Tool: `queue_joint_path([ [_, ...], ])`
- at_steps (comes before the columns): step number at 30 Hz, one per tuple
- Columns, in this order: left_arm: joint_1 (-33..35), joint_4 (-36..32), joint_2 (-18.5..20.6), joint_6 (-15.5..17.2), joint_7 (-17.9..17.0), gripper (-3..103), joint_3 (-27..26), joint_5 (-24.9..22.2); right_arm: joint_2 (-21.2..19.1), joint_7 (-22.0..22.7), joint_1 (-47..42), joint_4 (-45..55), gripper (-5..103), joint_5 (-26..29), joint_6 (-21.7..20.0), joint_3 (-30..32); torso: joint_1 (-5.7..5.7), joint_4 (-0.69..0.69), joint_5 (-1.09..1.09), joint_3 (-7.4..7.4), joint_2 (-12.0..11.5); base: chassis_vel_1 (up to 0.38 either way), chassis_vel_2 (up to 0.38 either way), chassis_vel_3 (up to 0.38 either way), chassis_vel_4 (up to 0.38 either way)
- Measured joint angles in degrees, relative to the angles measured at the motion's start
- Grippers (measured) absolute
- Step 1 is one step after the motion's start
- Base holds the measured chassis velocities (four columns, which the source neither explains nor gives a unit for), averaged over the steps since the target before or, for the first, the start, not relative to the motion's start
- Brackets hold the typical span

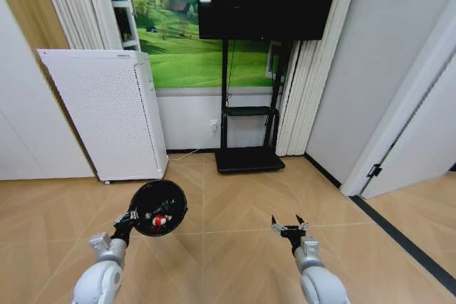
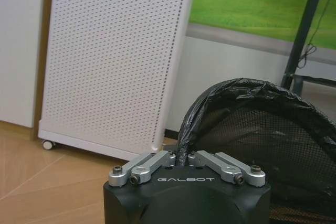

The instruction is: Pick up the trash bin and place the garbage on the floor into it.

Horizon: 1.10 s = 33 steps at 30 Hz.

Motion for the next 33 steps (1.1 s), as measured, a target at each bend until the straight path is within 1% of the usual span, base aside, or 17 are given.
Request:
queue_joint_path([
  [2, -0.34, 0.61, -1.42, 0.62, -4.56, 4, -0.22, 0.01, -0.02, 0.0, 0.17, -0.48, 100, 0.05, 0.9, 0.09, 0.0, 0.01, 0.0, -0.01, 0.0, 0.094, 0.027, -0.092, -0.021],
  [3, -0.34, 0.61, -1.42, 0.62, -4.56, 4, -0.22, 0.01, -0.02, 0.0, 0.17, -0.48, 100, 0.05, 0.9, 0.09, 0.0, 0.01, 0.0, -0.01, 0.0, 0.092, 0.027, -0.092, 0.004],
  [4, -0.59, 1.06, -2.43, 1.27, -8.34, 4, -0.62, -0.27, -0.01, 0.0, 0.17, -0.55, 100, 0.1, 1.0, 0.13, 0.0, 0.0, 0.01, -0.01, 0.0, 0.0, 0.0, 0.0, 0.0],
  [5, -0.59, 1.06, -2.43, 1.27, -8.34, 4, -0.62, -0.27, -0.01, 0.0, 0.17, -0.55, 100, 0.1, 1.0, 0.13, 0.0, 0.0, 0.01, -0.01, 0.0, 0.0, 0.0, 0.0, 0.0],
  [7, -0.73, 1.94, -4.15, 2.6, -15.14, 4, -1.45, -1.54, 0.02, 0.0, 0.08, -0.78, 100, 0.13, 1.17, 0.16, 0.0, 0.0, 0.01, 0.0, 0.0, 0.0, 0.0, 0.0, 0.0],
  [8, -0.73, 1.94, -4.15, 2.6, -15.14, 4, -1.45, -1.54, 0.02, 0.0, 0.08, -0.78, 100, 0.13, 1.17, 0.16, 0.0, 0.0, 0.01, 0.0, 0.0, 0.0, 0.0, 0.0, 0.0],
  [10, -1.11, 3.39, -5.54, 3.74, -22.01, 4, -2.52, -6.02, 0.06, 0.0, -0.02, -1.03, 100, 0.09, 1.27, 0.08, 0.0, 0.01, 0.01, 0.0, 0.0, 0.0, 0.0, 0.0, 0.0],
  [12, -1.37, 3.93, -5.71, 3.74, -22.69, 4, -2.79, -7.09, 0.07, 0.0, -0.04, -1.07, 100, 0.09, 1.29, 0.03, 0.0, 0.01, 0.01, 0.0, 0.0, 0.0, 0.0, 0.0, 0.0],
  [14, -3.06, 6.36, -5.9, 3.63, -25.18, 4, -3.72, -12.25, 0.04, -0.02, -0.05, -1.14, 100, 0.02, 1.36, -0.24, 0.0, 0.01, 0.0, 0.0, 0.0, 0.0, 0.0, 0.0, 0.0],
  [15, -3.06, 6.36, -5.9, 3.63, -25.18, 4, -3.72, -12.25, 0.04, -0.02, -0.05, -1.14, 100, 0.02, 1.36, -0.24, 0.0, 0.01, 0.0, 0.0, 0.0, 0.0, 0.0, 0.0, 0.0],
  [16, -3.74, 6.8, -5.9, 3.65, -26.98, 4, -3.84, -14.19, 0.0, -0.02, -0.05, -1.15, 100, 0.01, 1.36, -0.41, 0.0, 0.0, 0.0, 0.0, 0.0, 0.0, 0.0, 0.0, 0.0],
  [17, -5.34, 7.3, -5.9, 3.97, -32.21, 4, -4.06, -18.25, -0.15, -0.01, 0.12, -1.24, 100, -0.01, 1.27, -0.82, 0.0, 0.0, 0.01, 0.0, 0.0, 0.0, 0.0, 0.0, 0.0],
  [18, -6.2, 7.74, -5.9, 4.09, -34.65, 4, -4.23, -19.73, -0.26, -0.01, 0.33, -1.36, 100, -0.07, 1.2, -1.0, 0.0, -0.01, 0.01, 0.0, 0.0, 0.0, 0.0, 0.0, 0.0],
  [21, -7.59, 8.81, -5.9, 4.11, -37.51, 4, -4.61, -21.46, -0.35, 0.04, 0.64, -1.57, 100, -0.23, 1.19, -1.2, 0.0, 0.0, 0.0, -0.01, 0.0, 0.0, 0.0, 0.0, 0.0],
  [24, -11.9, 11.92, -5.36, 4.48, -45.01, 4, -5.73, -28.42, -0.5, 0.65, 1.23, -2.56, 100, -0.86, 2.25, -1.25, 0.0, 0.01, 0.0, 0.0, 0.0, 0.0, 0.0, 0.0, 0.0],
  [28, -15.83, 14.52, -4.47, 5.95, -49.19, 4, -6.07, -31.28, -0.87, 0.8, 1.16, -3.07, 100, -0.84, 2.78, -0.75, 0.0, 0.0, 0.01, 0.0, -0.01, 0.0, 0.0, 0.0, 0.0],
  [33, -19.49, 17.65, -4.05, 6.73, -51.22, 4, -5.77, -32.14, -1.18, 1.05, 1.34, -3.08, 100, -0.53, 2.83, -0.64, 0.0, 0.0, 0.02, 0.0, -0.01, 0.0, 0.0, 0.0, 0.0],
])
